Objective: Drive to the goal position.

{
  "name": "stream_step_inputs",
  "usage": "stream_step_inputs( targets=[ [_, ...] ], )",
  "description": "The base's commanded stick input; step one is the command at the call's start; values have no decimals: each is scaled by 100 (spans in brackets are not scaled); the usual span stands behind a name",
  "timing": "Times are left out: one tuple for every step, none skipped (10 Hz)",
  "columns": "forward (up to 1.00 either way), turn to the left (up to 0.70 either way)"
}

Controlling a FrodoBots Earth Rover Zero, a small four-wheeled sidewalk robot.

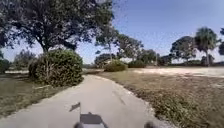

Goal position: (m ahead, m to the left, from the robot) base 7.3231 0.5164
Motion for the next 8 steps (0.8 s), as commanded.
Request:
stream_step_inputs(
  targets=[
    [100, 0],
    [100, 0],
    [100, 0],
    [100, 0],
    [100, 0],
    [100, 0],
    [100, 0],
    [100, 0]
  ],
)
